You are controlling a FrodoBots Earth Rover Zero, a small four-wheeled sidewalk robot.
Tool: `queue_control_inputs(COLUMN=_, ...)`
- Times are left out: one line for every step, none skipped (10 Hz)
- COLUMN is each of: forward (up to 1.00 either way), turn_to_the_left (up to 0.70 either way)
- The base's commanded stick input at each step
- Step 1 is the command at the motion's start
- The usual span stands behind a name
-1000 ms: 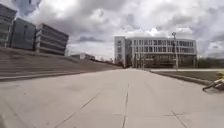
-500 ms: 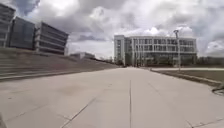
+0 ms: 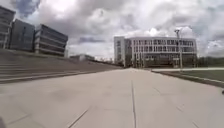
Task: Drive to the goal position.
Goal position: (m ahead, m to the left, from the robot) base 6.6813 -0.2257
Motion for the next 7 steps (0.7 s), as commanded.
queue_control_inputs(forward=0.7, turn_to_the_left=0.0)
queue_control_inputs(forward=0.7, turn_to_the_left=0.0)
queue_control_inputs(forward=0.7, turn_to_the_left=0.0)
queue_control_inputs(forward=0.7, turn_to_the_left=0.0)
queue_control_inputs(forward=0.7, turn_to_the_left=0.0)
queue_control_inputs(forward=0.7, turn_to_the_left=0.0)
queue_control_inputs(forward=0.7, turn_to_the_left=0.0)
